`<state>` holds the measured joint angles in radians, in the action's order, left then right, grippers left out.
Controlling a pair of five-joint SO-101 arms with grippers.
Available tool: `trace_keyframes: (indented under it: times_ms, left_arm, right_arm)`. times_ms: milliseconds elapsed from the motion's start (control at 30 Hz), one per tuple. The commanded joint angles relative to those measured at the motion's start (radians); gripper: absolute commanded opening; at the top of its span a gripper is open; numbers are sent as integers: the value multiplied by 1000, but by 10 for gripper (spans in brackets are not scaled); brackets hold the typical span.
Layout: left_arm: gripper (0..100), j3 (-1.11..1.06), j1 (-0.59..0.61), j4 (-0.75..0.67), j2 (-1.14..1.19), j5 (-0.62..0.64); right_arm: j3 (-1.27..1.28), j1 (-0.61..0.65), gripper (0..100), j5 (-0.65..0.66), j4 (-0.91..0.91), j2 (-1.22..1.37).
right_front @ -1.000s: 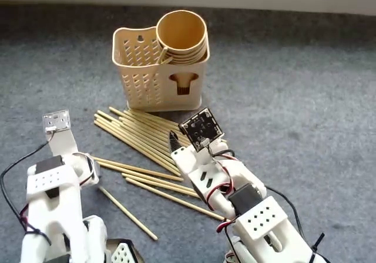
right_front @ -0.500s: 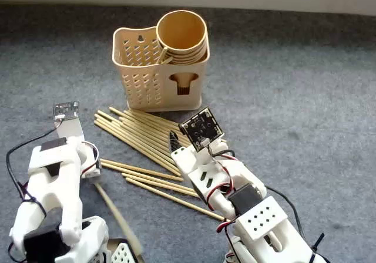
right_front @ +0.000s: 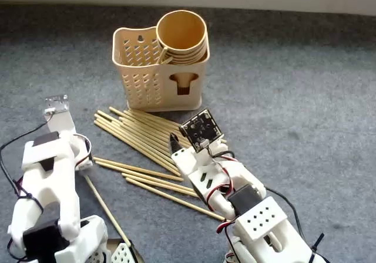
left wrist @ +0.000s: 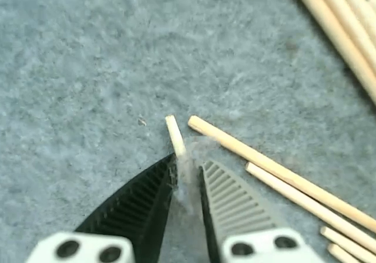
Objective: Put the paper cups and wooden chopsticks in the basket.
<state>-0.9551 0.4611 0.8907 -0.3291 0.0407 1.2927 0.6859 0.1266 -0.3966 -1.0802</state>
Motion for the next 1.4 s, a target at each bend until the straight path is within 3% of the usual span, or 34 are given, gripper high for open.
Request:
trace_keyframes:
  times_ms: [0,200,400,800,967,1367]
  left_arm:
    - [3,94,-13,32,-1,5]
    - [6,242,-94,161,-1,11]
    - [6,326,-108,172,-1,153]
    - [6,510,-107,175,-1,158]
    - [6,664,-111,238,-1,158]
    - [6,966,-206,265,-1,158]
  right_arm:
    - [-5,-7,87,-8,-2,-18]
    - [-5,-7,87,-8,-2,-18]
    - [-5,-7,87,-8,-2,-18]
    - [-5,-8,87,-8,-2,-18]
    - [-5,-13,87,-8,-2,-19]
    - [-2,-13,87,-9,-2,-19]
